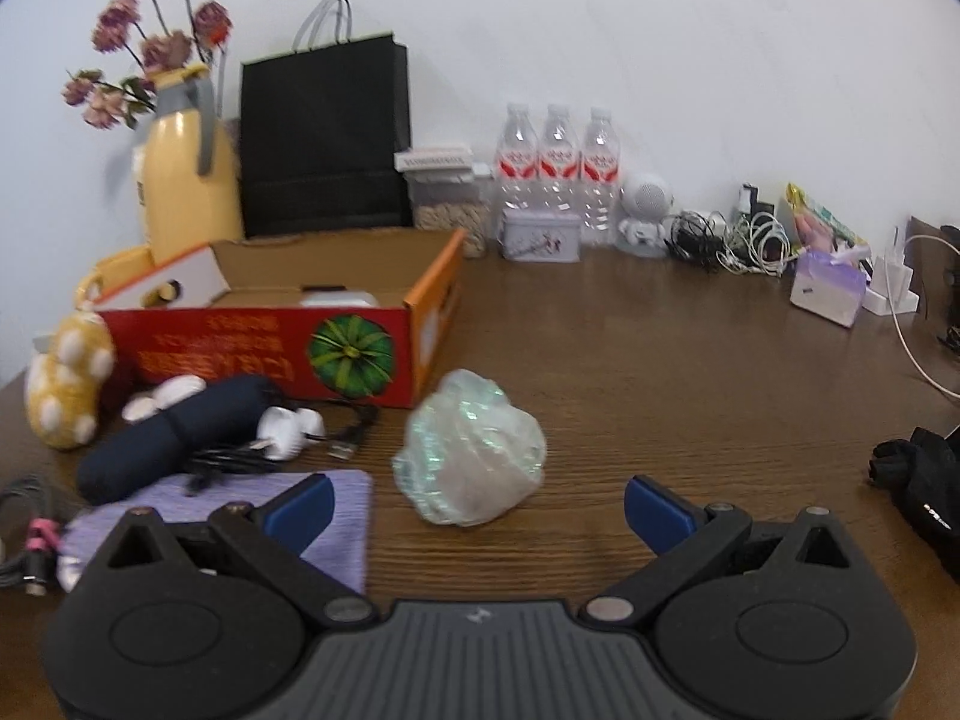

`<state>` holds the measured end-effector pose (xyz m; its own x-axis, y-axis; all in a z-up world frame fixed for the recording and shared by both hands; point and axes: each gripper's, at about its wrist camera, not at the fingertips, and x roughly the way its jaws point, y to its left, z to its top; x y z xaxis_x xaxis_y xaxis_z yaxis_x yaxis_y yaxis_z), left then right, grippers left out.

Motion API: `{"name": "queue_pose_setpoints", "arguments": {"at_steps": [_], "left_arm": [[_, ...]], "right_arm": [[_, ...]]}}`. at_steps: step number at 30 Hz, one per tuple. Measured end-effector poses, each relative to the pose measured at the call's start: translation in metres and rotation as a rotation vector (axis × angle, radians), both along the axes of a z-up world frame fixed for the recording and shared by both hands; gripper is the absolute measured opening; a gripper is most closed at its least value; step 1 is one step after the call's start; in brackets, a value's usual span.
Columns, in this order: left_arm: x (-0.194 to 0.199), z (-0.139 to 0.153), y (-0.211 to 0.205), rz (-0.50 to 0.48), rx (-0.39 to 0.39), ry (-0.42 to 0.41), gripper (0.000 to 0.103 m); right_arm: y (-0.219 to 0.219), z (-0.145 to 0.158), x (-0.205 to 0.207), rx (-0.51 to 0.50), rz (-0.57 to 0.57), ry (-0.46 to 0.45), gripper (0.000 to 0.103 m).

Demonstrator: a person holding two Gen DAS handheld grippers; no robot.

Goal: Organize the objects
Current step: 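Grasp the plush alpaca with the left gripper while the right gripper grasps the iridescent bag, then lift the alpaca and iridescent bag into the cardboard box and release both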

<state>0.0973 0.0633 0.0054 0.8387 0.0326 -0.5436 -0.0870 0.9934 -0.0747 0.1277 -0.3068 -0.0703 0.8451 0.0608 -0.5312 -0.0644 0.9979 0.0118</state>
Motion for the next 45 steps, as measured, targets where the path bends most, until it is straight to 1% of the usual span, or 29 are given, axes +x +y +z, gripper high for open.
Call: {"name": "queue_pose_setpoints", "arguments": {"at_steps": [3, 6, 7, 9, 10, 11, 12, 13, 15, 16, 19, 25, 27, 29, 31, 32, 34, 35, 37, 38, 39, 40, 41, 42, 45], "left_arm": [[0.001, -0.003, 0.0, -0.001, 0.0, 0.007, 0.103], [0.002, -0.005, -0.001, -0.009, 0.007, 0.004, 0.103], [0.003, -0.006, -0.002, -0.014, 0.01, 0.002, 0.103], [0.006, -0.008, -0.005, -0.024, 0.014, 0.004, 0.103], [0.008, -0.01, -0.006, -0.028, 0.014, 0.005, 0.103], [0.011, -0.012, -0.007, -0.031, 0.014, 0.007, 0.103], [0.013, -0.013, -0.009, -0.034, 0.013, 0.008, 0.103], [0.015, -0.015, -0.01, -0.039, 0.012, 0.008, 0.103], [0.02, -0.016, -0.013, -0.048, 0.011, 0.007, 0.103], [0.022, -0.017, -0.015, -0.054, 0.015, 0.006, 0.103], [0.029, -0.016, -0.023, -0.073, 0.033, -0.015, 0.103], [0.056, -0.011, -0.043, -0.125, 0.135, -0.077, 0.103], [0.067, -0.012, -0.048, -0.141, 0.159, -0.086, 0.103], [0.079, -0.016, -0.052, -0.161, 0.173, -0.073, 0.103], [0.091, -0.024, -0.055, -0.169, 0.196, -0.025, 0.103], [0.096, -0.027, -0.055, -0.174, 0.199, -0.01, 0.103], [0.101, -0.033, -0.054, -0.194, 0.179, -0.002, 0.102], [0.102, -0.035, -0.054, -0.199, 0.179, -0.01, 0.1], [0.099, -0.037, -0.056, -0.204, 0.206, -0.032, 0.082], [0.095, -0.038, -0.059, -0.208, 0.223, -0.048, 0.077], [0.09, -0.037, -0.062, -0.216, 0.237, -0.065, 0.052], [0.084, -0.036, -0.065, -0.218, 0.25, -0.076, 0.046], [0.08, -0.036, -0.069, -0.202, 0.276, -0.087, 0.045], [0.075, -0.036, -0.072, -0.202, 0.286, -0.102, 0.044], [0.066, -0.033, -0.07, -0.189, 0.271, -0.129, 0.043]], "right_arm": [[-0.002, -0.009, 0.021, 0.004, -0.013, 0.026, 0.103], [-0.005, -0.014, 0.037, 0.04, -0.018, 0.041, 0.103], [-0.005, -0.016, 0.041, 0.046, -0.014, 0.041, 0.1], [-0.006, -0.018, 0.045, 0.067, 0.001, 0.036, 0.092], [-0.006, -0.018, 0.045, 0.077, 0.005, 0.032, 0.084], [-0.006, -0.019, 0.046, 0.084, 0.009, 0.031, 0.078], [-0.007, -0.02, 0.046, 0.087, 0.011, 0.032, 0.064], [-0.007, -0.02, 0.045, 0.094, 0.016, 0.032, 0.047], [-0.008, -0.018, 0.043, 0.096, 0.016, 0.012, 0.045], [-0.007, -0.017, 0.042, 0.092, 0.015, 0.002, 0.042], [-0.007, -0.014, 0.038, 0.083, 0.011, -0.029, 0.04], [-0.001, -0.009, 0.028, 0.048, 0.013, -0.09, 0.038], [0.001, -0.008, 0.026, 0.033, 0.015, -0.106, 0.038], [0.003, -0.007, 0.024, 0.02, 0.015, -0.116, 0.038], [0.004, -0.007, 0.024, 0.016, 0.019, -0.117, 0.038], [0.004, -0.007, 0.024, 0.016, 0.019, -0.115, 0.038], [0.004, -0.007, 0.025, 0.017, 0.021, -0.112, 0.038], [0.004, -0.007, 0.025, 0.017, 0.021, -0.112, 0.038], [0.004, -0.007, 0.025, 0.016, 0.022, -0.112, 0.038], [0.004, -0.007, 0.025, 0.016, 0.022, -0.111, 0.038], [0.005, -0.008, 0.025, 0.016, 0.022, -0.111, 0.038], [0.005, -0.008, 0.024, 0.016, 0.022, -0.111, 0.038], [0.005, -0.008, 0.024, 0.015, 0.022, -0.111, 0.038], [0.005, -0.008, 0.024, 0.014, 0.022, -0.11, 0.038], [0.006, -0.008, 0.024, 0.012, 0.021, -0.115, 0.038]]}}
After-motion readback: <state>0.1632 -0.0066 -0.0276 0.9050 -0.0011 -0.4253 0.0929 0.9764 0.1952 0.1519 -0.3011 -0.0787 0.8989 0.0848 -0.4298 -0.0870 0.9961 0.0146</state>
